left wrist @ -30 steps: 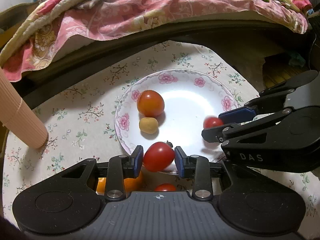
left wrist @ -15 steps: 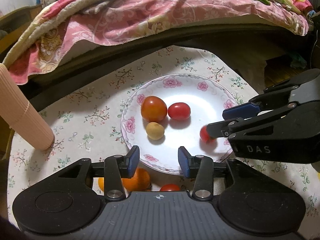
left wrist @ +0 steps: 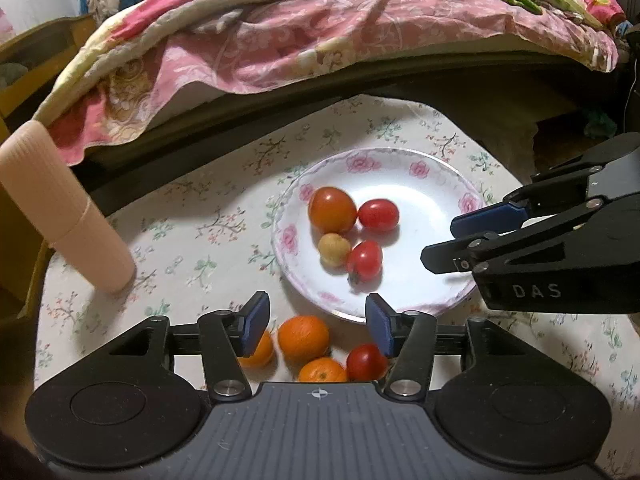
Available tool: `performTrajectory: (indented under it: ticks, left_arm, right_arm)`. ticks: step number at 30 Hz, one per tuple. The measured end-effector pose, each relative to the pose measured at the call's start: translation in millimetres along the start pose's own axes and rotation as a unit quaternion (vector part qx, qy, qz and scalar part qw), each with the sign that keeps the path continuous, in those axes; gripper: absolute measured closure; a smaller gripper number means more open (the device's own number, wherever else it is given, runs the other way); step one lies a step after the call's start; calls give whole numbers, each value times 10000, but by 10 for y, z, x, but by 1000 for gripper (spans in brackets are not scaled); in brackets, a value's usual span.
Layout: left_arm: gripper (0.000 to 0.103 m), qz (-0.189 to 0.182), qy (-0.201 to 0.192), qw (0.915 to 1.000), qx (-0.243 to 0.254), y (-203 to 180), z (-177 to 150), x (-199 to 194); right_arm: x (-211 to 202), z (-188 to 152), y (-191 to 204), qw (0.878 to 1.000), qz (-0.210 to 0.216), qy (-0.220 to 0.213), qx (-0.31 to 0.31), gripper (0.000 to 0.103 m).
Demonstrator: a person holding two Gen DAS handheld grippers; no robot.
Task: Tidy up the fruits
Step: 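Carry both cherry tomatoes to the white plate and open both tools, then move both tools back toward the remaining fruit on the cloth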
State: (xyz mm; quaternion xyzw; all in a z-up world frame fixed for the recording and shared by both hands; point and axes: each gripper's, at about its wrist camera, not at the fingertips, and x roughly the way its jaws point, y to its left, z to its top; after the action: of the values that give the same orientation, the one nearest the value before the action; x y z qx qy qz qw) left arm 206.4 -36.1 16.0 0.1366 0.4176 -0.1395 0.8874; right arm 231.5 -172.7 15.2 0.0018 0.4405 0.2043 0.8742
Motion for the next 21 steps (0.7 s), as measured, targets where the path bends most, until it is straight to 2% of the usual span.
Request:
performTrajectory:
  ticks: [9, 21]
  left_arm:
    - [39, 124, 99, 9999, -28, 183, -175, -114]
    - [36, 157, 173, 9997, 31, 306, -336, -218]
  right_arm:
    - [-50, -123, 276, 9991, 309, 85, -293, 71]
    - [45, -340, 617, 9935, 742, 477, -721, 71]
